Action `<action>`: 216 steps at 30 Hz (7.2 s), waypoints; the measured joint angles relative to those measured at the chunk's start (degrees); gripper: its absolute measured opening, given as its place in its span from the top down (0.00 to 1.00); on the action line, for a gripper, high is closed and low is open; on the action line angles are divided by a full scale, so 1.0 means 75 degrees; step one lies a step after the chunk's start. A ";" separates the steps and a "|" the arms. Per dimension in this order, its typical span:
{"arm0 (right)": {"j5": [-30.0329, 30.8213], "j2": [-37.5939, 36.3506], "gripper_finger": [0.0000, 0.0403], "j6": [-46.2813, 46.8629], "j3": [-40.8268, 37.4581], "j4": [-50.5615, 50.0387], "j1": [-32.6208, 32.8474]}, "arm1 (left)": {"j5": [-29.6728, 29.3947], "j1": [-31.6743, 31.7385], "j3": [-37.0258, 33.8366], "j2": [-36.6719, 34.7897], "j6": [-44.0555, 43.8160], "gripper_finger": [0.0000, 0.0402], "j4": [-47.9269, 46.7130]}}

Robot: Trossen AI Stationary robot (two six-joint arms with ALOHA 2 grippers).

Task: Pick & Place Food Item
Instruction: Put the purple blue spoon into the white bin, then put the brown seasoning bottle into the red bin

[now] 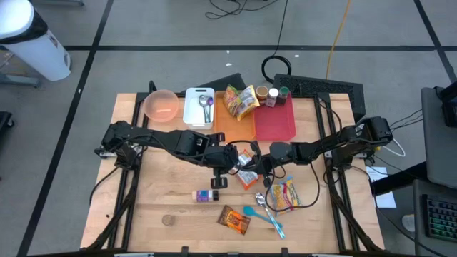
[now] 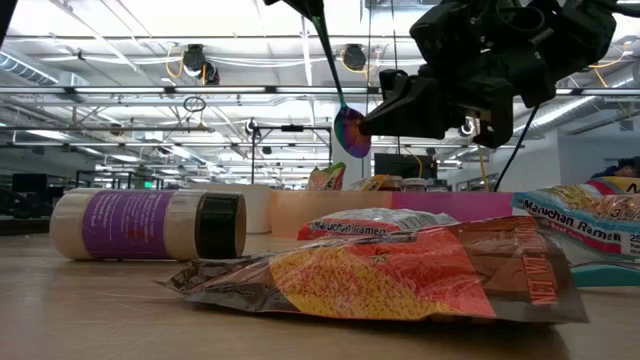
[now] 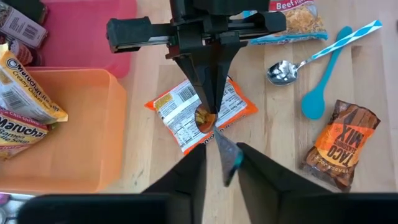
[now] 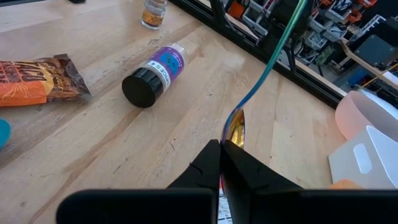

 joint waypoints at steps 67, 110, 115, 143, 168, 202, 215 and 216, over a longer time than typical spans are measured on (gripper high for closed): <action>0.0834 0.0000 0.43 0.0378 -0.0003 0.0379 0.0000 | -0.4514 0.2823 -0.2319 0.0003 0.0930 0.98 -0.1269; 0.0831 0.0000 0.45 0.0371 -0.0003 0.0224 -0.0201 | -0.3973 0.4261 -0.5135 -0.0032 0.2984 0.94 0.4095; 0.0831 0.0000 0.45 0.0381 -0.0003 0.0224 -0.0201 | -0.3905 0.4266 -0.5135 -0.0032 0.2828 0.94 0.4071; 0.0829 0.0000 0.46 0.0405 -0.0005 0.0232 -0.0201 | -0.2670 0.4603 -0.4304 -0.0325 0.2423 0.43 0.2800; 0.0799 0.0003 0.47 0.0422 -0.0006 0.0265 -0.0256 | -0.1439 0.4236 -0.4304 -0.2919 0.1628 0.39 0.2701; 0.0773 0.0003 0.47 0.0603 -0.0006 0.0634 -0.0248 | -0.0435 -0.0202 -1.2146 -0.6060 -0.0528 0.39 1.4637; 0.0768 0.0003 0.48 0.2996 -0.0006 0.1071 -0.0233 | -0.0602 0.0163 -1.1871 -0.4990 0.0688 0.39 1.5275; 0.0767 0.0003 0.48 0.3173 -0.0006 0.1130 -0.0233 | -0.0657 0.0228 -1.1809 -0.4989 0.0802 0.39 1.5281</action>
